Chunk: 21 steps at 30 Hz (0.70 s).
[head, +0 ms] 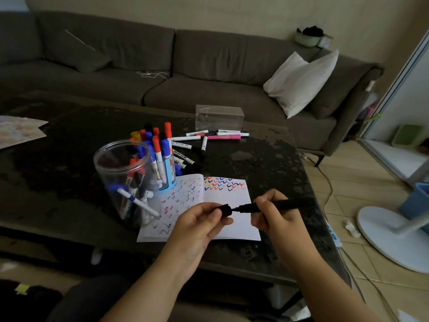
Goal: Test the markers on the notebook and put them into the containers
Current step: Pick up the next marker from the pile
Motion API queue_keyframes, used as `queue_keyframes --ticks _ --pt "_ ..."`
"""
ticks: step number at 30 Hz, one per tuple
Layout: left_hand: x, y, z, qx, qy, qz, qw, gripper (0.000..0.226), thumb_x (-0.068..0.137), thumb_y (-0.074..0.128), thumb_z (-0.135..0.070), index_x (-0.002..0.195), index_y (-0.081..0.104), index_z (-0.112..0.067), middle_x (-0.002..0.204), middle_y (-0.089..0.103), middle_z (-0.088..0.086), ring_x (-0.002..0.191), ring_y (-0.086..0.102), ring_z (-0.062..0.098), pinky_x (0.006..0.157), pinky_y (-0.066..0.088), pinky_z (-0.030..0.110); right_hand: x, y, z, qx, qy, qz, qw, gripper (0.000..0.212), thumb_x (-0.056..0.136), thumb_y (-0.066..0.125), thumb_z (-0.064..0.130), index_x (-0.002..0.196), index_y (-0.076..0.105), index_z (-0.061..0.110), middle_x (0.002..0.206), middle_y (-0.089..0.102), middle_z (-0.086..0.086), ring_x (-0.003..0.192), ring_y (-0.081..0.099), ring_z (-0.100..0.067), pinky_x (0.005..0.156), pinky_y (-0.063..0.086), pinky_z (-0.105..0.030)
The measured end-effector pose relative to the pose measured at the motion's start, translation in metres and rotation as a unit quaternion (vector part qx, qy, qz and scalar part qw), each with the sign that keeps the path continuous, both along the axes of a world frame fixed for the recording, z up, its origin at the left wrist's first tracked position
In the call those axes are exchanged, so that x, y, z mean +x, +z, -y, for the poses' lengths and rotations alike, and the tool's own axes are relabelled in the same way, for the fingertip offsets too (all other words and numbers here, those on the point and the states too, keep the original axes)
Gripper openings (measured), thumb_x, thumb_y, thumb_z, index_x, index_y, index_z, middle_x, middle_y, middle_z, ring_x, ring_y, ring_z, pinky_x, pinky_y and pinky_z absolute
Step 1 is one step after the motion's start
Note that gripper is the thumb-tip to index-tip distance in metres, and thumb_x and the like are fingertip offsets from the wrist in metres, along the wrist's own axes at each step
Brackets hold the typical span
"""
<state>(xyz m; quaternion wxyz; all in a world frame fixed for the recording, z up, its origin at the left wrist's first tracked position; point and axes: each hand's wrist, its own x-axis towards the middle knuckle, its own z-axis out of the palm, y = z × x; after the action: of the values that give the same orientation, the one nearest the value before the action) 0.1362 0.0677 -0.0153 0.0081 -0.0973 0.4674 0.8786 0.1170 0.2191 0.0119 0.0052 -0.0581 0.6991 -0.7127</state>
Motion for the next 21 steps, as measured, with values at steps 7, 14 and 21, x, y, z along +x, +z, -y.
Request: queue_keyframes --ticks 7,14,21 --pt "0.024 0.012 0.007 -0.198 -0.086 -0.028 0.976 0.009 0.090 0.055 -0.011 0.095 0.062 -0.009 0.078 0.072 0.008 0.076 0.071 0.024 0.078 0.055 0.028 0.015 0.004 -0.001 0.055 0.032 -0.024 0.998 0.022 0.092 0.056 0.010 0.070 0.053 0.004 0.048 0.047 0.001 0.048 0.044 -0.008 0.049 0.037 -0.018" --pt "0.037 0.016 0.016 -0.318 -0.197 -0.021 0.927 0.027 0.099 0.040 -0.024 0.084 0.059 -0.012 0.058 0.051 -0.002 0.049 0.047 0.009 0.065 0.051 0.032 0.028 0.008 0.001 0.104 0.061 -0.025 0.992 0.030 0.091 0.058 0.021 0.079 0.056 -0.007 0.050 0.045 -0.001 0.044 0.037 -0.007 0.045 0.031 -0.016" --pt "0.045 0.024 0.016 -0.205 -0.173 -0.018 0.963 0.026 0.098 0.042 -0.020 0.077 0.053 -0.009 0.053 0.041 -0.003 0.046 0.031 0.008 0.054 0.040 0.025 0.039 0.002 0.011 -0.021 0.065 -0.007 0.998 0.020 0.089 0.058 0.014 0.077 0.051 -0.001 0.054 0.037 -0.011 0.045 0.032 -0.009 0.043 0.028 -0.017"
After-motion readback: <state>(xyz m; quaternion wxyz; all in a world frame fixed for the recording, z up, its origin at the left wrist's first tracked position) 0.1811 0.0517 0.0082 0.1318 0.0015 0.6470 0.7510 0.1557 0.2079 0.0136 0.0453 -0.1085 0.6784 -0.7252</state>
